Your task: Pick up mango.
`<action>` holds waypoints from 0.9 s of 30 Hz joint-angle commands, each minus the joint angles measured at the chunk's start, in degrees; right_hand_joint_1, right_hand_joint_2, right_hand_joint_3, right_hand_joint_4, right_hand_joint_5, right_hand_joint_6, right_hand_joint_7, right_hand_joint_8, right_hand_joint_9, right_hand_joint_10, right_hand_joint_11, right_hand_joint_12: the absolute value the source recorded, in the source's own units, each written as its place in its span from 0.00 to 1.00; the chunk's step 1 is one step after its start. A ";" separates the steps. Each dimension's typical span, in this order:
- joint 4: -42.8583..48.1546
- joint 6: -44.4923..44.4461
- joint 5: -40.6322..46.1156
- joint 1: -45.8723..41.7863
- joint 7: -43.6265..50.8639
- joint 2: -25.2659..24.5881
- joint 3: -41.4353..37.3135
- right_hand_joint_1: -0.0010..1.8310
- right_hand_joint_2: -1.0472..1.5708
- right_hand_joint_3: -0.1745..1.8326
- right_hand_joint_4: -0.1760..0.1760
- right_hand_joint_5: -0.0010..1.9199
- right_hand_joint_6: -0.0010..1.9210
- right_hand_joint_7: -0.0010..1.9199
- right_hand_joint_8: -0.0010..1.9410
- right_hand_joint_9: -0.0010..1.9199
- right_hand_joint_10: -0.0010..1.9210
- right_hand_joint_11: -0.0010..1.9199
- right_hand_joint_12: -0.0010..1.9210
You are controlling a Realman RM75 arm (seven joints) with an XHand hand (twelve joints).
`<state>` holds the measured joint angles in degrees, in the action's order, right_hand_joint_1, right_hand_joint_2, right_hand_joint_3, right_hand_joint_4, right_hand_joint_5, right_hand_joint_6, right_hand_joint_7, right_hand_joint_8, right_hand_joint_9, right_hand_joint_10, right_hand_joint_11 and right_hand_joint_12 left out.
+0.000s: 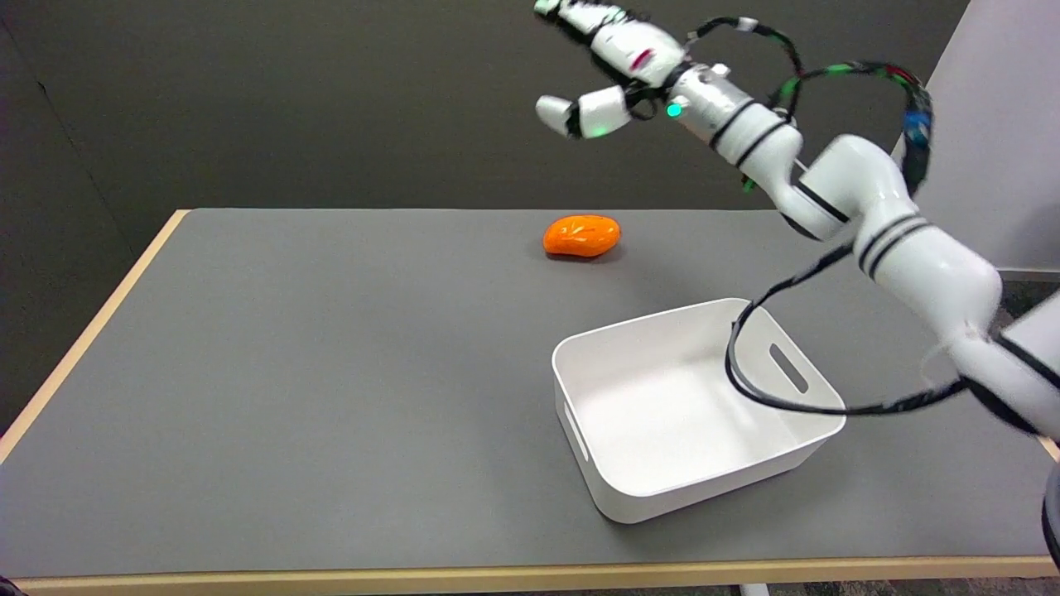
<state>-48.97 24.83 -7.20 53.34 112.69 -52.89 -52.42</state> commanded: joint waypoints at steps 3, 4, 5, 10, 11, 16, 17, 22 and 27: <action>25.96 -13.86 -6.72 25.29 5.71 -4.73 41.18 0.17 0.63 0.53 0.44 0.00 0.06 0.00 0.03 0.00 0.08 0.00 0.25; 26.12 -13.95 -6.72 25.07 5.71 -4.73 41.04 0.17 0.63 0.53 0.45 0.00 0.06 0.00 0.03 0.00 0.08 0.00 0.25; 26.63 -14.02 -6.72 24.58 5.71 -4.73 40.63 0.19 0.63 0.56 0.46 0.01 0.04 0.00 0.04 0.00 0.07 0.00 0.25; 29.34 -15.56 -6.72 22.77 5.71 -5.39 40.49 0.15 0.62 0.55 0.46 0.00 0.09 0.00 0.06 0.00 0.11 0.00 0.29; 29.76 -15.69 -6.72 22.32 5.70 -5.52 40.11 0.15 0.62 0.54 0.45 0.00 0.10 0.00 0.06 0.00 0.12 0.00 0.29; 29.16 -14.35 -6.72 19.15 5.30 -5.62 36.68 0.14 0.62 0.55 0.45 0.00 0.12 0.00 0.08 0.00 0.14 0.00 0.32; 28.80 -14.00 -6.72 18.28 5.23 -5.68 36.48 0.14 0.61 0.56 0.45 0.00 0.12 0.00 0.08 0.00 0.14 0.00 0.32; 27.26 -13.42 -6.64 15.06 2.86 -6.82 37.22 0.14 0.60 0.57 0.47 0.02 0.13 0.02 0.09 0.01 0.17 0.00 0.37; 25.26 -11.71 -6.64 13.80 -1.16 -7.71 39.27 0.16 0.61 0.58 0.48 0.04 0.12 0.05 0.07 0.03 0.18 0.00 0.39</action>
<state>-24.05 12.17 -13.32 71.04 117.02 -57.86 -18.22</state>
